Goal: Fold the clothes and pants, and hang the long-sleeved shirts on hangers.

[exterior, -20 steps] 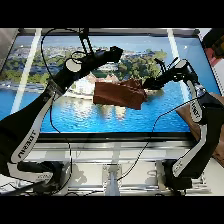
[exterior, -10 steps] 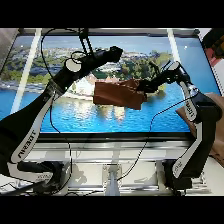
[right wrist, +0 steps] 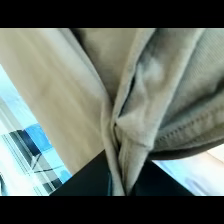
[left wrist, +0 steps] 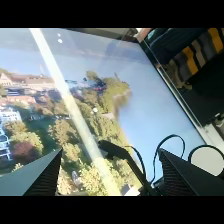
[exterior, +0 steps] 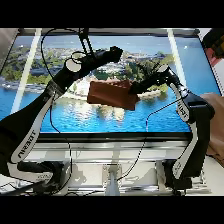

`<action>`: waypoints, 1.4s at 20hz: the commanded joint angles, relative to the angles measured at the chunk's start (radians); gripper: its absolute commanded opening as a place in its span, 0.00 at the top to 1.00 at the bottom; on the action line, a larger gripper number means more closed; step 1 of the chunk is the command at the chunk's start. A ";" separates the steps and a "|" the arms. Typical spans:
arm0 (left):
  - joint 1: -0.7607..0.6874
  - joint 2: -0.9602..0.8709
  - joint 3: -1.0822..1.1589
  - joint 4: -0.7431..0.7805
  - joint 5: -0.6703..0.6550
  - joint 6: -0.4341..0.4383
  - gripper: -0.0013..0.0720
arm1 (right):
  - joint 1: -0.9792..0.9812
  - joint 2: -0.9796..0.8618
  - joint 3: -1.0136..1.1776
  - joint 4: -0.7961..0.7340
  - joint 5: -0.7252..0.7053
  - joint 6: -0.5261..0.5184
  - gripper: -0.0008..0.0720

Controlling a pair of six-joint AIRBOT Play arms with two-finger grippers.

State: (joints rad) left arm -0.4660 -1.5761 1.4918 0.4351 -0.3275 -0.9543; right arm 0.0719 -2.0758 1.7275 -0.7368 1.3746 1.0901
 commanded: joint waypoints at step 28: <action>0.676 0.806 0.000 0.638 -0.586 0.000 0.96 | -1.100 0.657 0.252 -0.727 0.462 0.315 0.97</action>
State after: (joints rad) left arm 0.1902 -0.7853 1.4918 1.0687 -0.9123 -0.9543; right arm -0.9340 -1.4170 1.9812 -1.3827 1.8137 1.4006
